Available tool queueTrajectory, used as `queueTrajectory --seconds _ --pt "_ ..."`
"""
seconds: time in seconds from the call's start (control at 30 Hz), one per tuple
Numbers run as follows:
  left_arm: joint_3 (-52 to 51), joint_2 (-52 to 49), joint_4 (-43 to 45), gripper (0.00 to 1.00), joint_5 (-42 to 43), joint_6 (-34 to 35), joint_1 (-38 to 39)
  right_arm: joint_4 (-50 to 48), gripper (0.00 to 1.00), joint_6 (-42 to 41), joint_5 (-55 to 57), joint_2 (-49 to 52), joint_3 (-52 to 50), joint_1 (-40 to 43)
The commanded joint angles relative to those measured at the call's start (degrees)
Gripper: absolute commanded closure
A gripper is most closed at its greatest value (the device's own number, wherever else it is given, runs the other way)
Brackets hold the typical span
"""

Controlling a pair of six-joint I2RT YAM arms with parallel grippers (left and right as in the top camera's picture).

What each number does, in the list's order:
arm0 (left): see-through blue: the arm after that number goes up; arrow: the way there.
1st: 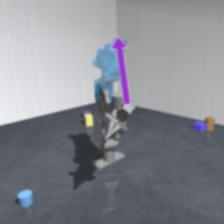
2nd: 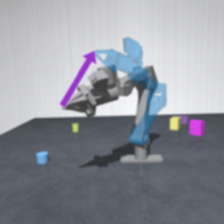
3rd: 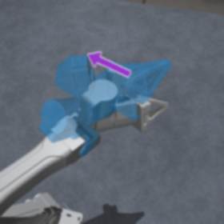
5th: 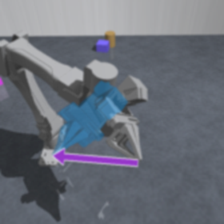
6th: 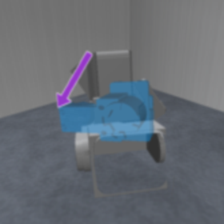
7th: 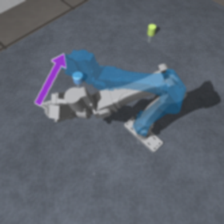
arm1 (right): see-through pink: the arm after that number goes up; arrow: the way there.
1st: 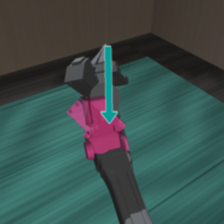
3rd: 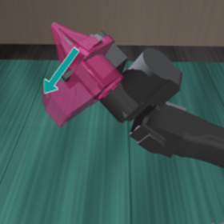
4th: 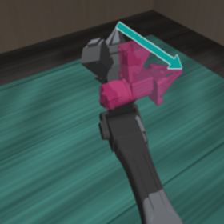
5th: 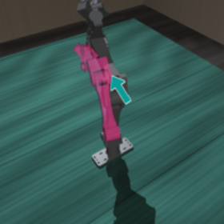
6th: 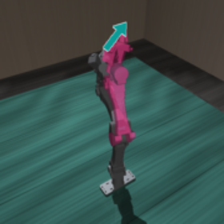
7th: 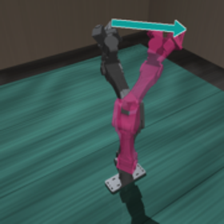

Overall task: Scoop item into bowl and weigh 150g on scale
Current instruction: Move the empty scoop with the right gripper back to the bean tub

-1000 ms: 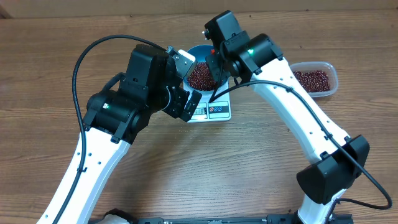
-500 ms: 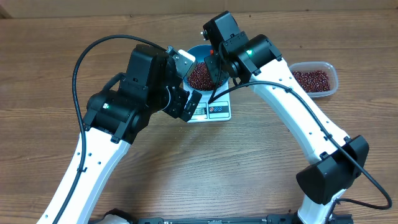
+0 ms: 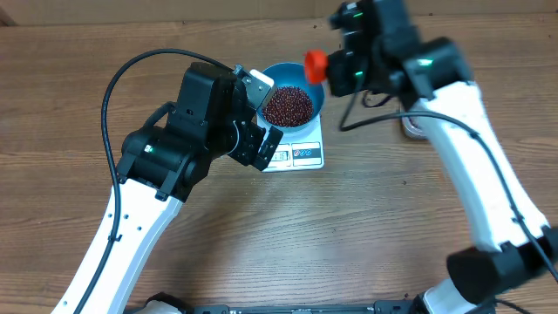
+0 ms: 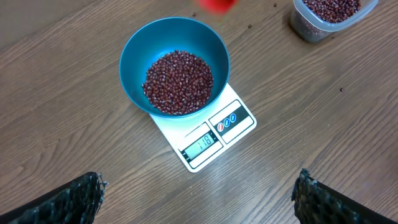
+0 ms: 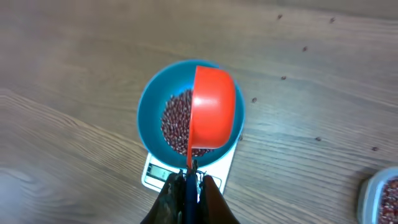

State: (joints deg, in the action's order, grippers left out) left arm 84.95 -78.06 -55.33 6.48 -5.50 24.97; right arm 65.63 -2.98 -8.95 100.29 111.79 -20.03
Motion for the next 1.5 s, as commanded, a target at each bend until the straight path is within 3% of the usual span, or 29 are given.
queueTrajectory --seconds 0.0,0.27,0.6,1.03,1.47 --pt "0.39 -0.39 0.02 0.00 0.44 0.59 -0.26 0.28 0.96 0.00 -8.02 -4.57 1.97 5.07" --pt "0.39 -0.39 0.02 0.00 0.44 0.59 -0.26 4.24 0.96 0.20 -15.78 -7.56 1.97 20.50" --pt "0.39 -0.39 0.00 0.01 0.44 0.59 -0.26 12.33 0.96 2.14 -9.99 -6.08 0.46 33.94" --pt "0.39 -0.39 0.00 0.01 0.44 0.59 -0.26 6.40 0.96 2.10 -3.06 -1.38 -13.79 34.75" --pt "0.39 -0.39 0.02 0.00 0.44 0.59 -0.26 2.97 0.96 1.46 1.57 7.19 -15.08 34.75"
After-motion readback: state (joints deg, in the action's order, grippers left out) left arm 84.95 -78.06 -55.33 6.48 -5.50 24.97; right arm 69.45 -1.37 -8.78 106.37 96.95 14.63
